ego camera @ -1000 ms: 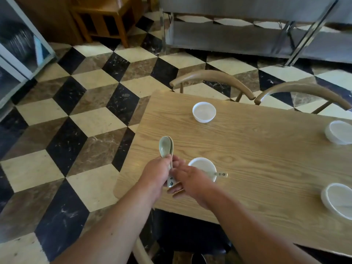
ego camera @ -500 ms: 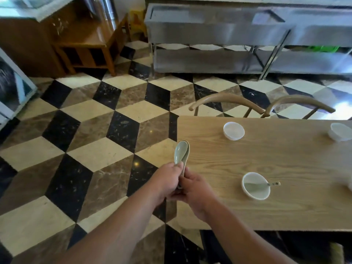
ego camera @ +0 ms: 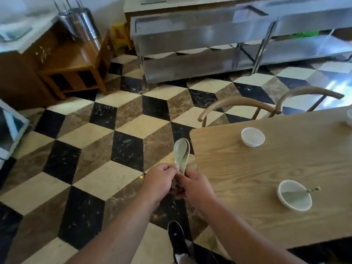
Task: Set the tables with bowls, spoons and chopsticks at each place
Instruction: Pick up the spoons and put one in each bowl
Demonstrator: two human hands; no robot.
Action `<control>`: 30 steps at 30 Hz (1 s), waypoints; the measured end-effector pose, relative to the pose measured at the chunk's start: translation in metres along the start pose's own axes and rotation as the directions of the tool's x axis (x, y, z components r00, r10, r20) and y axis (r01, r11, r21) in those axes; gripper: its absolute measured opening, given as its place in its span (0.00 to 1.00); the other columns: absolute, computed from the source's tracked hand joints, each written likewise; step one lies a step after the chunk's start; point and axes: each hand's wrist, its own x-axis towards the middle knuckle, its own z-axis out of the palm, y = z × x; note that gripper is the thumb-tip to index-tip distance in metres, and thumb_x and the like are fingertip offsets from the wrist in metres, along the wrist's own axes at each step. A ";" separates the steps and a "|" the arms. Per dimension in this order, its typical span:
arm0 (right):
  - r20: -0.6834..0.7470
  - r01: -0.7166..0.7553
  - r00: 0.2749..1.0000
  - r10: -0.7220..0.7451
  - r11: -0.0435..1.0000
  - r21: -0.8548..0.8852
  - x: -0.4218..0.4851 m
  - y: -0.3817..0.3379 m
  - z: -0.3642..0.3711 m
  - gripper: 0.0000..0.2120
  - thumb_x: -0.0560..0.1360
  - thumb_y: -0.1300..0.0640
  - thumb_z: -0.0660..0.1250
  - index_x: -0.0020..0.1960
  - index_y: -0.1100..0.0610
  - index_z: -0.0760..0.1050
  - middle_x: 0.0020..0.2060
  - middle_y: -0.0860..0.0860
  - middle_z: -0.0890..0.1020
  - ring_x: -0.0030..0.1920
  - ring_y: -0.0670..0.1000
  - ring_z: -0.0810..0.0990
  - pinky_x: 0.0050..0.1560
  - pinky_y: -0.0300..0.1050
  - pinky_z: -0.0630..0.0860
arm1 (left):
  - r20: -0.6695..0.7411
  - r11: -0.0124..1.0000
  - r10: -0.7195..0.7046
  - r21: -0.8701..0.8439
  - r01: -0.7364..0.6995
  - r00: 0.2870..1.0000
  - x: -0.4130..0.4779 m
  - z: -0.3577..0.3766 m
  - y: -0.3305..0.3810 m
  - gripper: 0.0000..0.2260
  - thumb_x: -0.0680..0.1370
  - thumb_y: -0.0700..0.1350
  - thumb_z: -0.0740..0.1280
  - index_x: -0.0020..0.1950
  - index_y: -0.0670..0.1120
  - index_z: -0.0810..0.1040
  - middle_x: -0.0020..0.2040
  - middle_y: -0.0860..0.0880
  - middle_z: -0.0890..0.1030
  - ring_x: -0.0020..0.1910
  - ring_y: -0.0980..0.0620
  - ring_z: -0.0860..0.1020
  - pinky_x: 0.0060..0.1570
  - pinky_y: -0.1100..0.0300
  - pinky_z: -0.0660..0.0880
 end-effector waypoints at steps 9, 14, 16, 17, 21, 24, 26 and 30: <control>-0.048 0.009 0.999 -0.005 0.997 0.075 0.161 -0.063 0.026 0.09 0.86 0.53 0.65 0.56 0.51 0.85 0.44 0.51 0.90 0.45 0.52 0.90 0.48 0.50 0.87 | 0.133 0.994 -0.008 0.110 -0.006 0.991 0.163 -0.059 0.081 0.10 0.84 0.51 0.69 0.49 0.50 0.89 0.46 0.47 0.90 0.50 0.43 0.88 0.54 0.42 0.86; -0.145 0.036 0.989 -0.016 0.990 0.139 0.234 -0.123 0.024 0.09 0.86 0.54 0.65 0.55 0.54 0.84 0.40 0.52 0.89 0.41 0.50 0.89 0.43 0.46 0.85 | 0.183 0.990 0.010 0.135 -0.035 0.983 0.239 -0.070 0.153 0.09 0.85 0.49 0.68 0.53 0.48 0.87 0.49 0.44 0.89 0.50 0.42 0.88 0.53 0.45 0.87; -0.196 0.050 0.981 -0.014 0.982 0.181 0.256 -0.143 0.017 0.09 0.86 0.54 0.65 0.54 0.54 0.85 0.42 0.53 0.89 0.41 0.51 0.88 0.45 0.47 0.85 | 0.217 0.990 0.019 0.133 -0.048 0.976 0.266 -0.067 0.182 0.09 0.85 0.48 0.68 0.54 0.46 0.87 0.49 0.44 0.89 0.50 0.42 0.87 0.52 0.44 0.87; -0.219 0.058 0.976 -0.013 0.979 0.197 0.266 -0.153 0.012 0.09 0.86 0.54 0.65 0.54 0.54 0.85 0.43 0.54 0.89 0.42 0.51 0.88 0.47 0.49 0.86 | 0.231 0.986 0.031 0.151 -0.067 0.972 0.279 -0.064 0.196 0.09 0.85 0.47 0.69 0.54 0.47 0.87 0.48 0.44 0.89 0.50 0.43 0.87 0.51 0.45 0.87; -0.345 0.111 0.938 -0.023 0.965 0.238 0.307 -0.186 -0.010 0.10 0.85 0.52 0.66 0.53 0.52 0.85 0.44 0.56 0.89 0.45 0.58 0.88 0.51 0.61 0.85 | 0.351 0.963 0.089 0.210 -0.171 0.932 0.330 -0.049 0.249 0.09 0.84 0.46 0.69 0.53 0.46 0.88 0.48 0.42 0.89 0.50 0.40 0.87 0.54 0.42 0.86; -0.451 0.144 0.892 -0.015 0.957 0.253 0.336 -0.210 -0.024 0.10 0.85 0.53 0.66 0.53 0.54 0.85 0.46 0.58 0.89 0.50 0.63 0.88 0.53 0.64 0.86 | 0.450 0.947 0.118 0.217 -0.237 0.885 0.373 -0.036 0.282 0.09 0.83 0.47 0.70 0.50 0.48 0.89 0.46 0.44 0.89 0.50 0.41 0.88 0.52 0.43 0.86; -0.531 0.142 0.847 0.014 0.957 0.251 0.355 -0.224 -0.029 0.10 0.85 0.51 0.67 0.53 0.55 0.85 0.47 0.58 0.89 0.50 0.62 0.89 0.53 0.66 0.85 | 0.523 0.928 0.152 0.216 -0.303 0.839 0.403 -0.028 0.300 0.09 0.83 0.48 0.71 0.48 0.49 0.89 0.44 0.47 0.90 0.50 0.45 0.88 0.51 0.48 0.85; -0.643 0.173 0.762 0.070 0.936 0.306 0.387 -0.252 -0.032 0.09 0.85 0.52 0.67 0.56 0.54 0.84 0.48 0.56 0.89 0.49 0.57 0.90 0.54 0.62 0.86 | 0.673 0.898 0.122 0.239 -0.371 0.729 0.452 -0.015 0.336 0.09 0.84 0.48 0.70 0.52 0.47 0.89 0.45 0.46 0.90 0.46 0.46 0.88 0.46 0.51 0.86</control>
